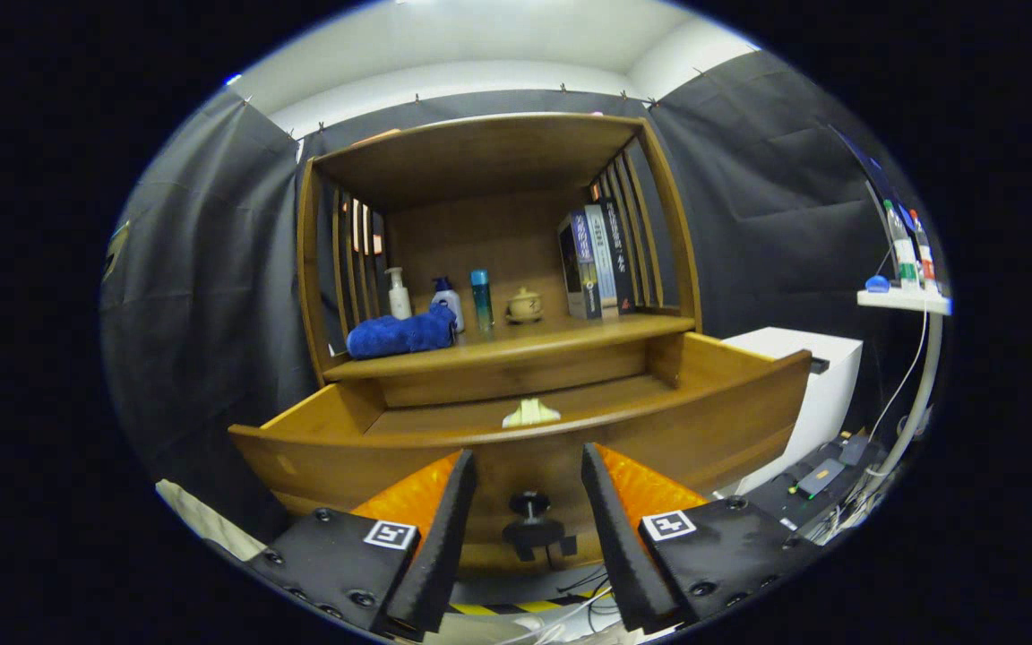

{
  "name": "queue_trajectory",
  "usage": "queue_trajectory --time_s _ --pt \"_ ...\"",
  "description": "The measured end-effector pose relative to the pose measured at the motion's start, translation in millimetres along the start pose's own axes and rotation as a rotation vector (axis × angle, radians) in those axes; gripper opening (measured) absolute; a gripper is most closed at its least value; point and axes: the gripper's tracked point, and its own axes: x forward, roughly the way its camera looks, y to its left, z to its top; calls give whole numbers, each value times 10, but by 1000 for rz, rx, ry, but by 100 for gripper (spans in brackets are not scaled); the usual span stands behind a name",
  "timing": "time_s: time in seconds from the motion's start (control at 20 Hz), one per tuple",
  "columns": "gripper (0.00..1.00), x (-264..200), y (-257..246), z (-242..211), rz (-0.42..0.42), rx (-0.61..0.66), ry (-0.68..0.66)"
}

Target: Pull open the drawer, take out the items inside it, and place them on the countertop above the cabinet.

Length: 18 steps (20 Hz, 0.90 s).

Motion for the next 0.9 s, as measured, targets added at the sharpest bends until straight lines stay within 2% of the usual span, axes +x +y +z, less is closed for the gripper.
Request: queue_trajectory --time_s 0.2,0.3,0.5,0.65,0.9 --pt "97 83 59 435 1 37 -19" --pt "97 172 42 625 -14 61 -21" --pt "98 394 70 786 -23 71 74" --pt "98 618 87 818 -17 7 141" --pt "99 963 105 552 -21 -106 350"
